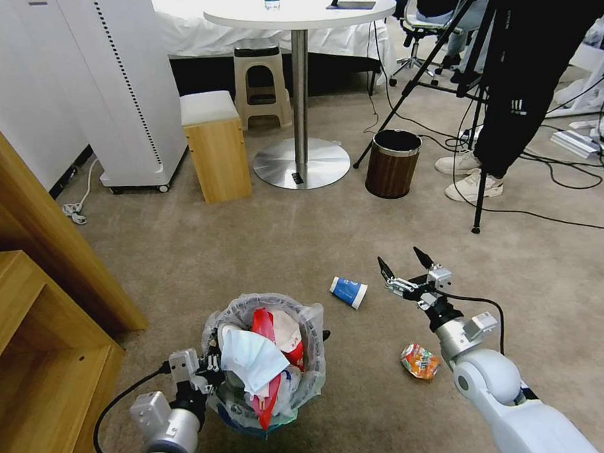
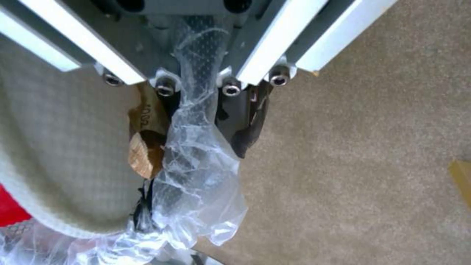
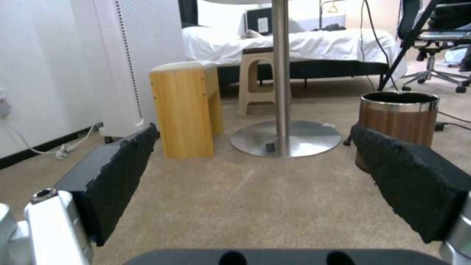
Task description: Pick up the trash bin and place the garbage on the floor into it.
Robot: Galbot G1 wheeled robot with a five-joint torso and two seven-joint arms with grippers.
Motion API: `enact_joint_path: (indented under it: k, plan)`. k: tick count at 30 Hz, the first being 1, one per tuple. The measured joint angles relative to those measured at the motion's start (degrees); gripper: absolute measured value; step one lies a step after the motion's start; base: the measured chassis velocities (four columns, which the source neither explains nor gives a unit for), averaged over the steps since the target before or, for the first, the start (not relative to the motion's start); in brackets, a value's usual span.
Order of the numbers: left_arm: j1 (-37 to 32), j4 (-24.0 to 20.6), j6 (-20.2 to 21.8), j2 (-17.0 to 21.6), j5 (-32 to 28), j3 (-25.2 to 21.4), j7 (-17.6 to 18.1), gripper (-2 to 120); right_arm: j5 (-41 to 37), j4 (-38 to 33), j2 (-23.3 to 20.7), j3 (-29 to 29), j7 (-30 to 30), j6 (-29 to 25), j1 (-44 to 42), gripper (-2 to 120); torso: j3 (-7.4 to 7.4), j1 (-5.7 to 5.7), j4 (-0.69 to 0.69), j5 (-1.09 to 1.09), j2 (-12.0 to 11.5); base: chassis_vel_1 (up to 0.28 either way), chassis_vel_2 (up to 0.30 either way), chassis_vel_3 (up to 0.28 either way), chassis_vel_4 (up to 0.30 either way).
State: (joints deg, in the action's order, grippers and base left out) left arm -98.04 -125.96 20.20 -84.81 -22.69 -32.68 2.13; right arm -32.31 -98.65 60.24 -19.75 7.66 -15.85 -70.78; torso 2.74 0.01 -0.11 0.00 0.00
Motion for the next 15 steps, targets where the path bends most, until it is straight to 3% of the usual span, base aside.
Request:
enact_joint_path:
  k: [15]
  plan:
    - [0.63, -0.44, -0.04, -0.09, -1.22, -1.48, 0.13, 1, 2.04, 0.29, -0.86, -2.47, -1.96, -0.23, -1.05, 100, 0.00, 0.00, 0.00, 0.00, 0.00, 0.000, 0.000, 0.000, 0.000]
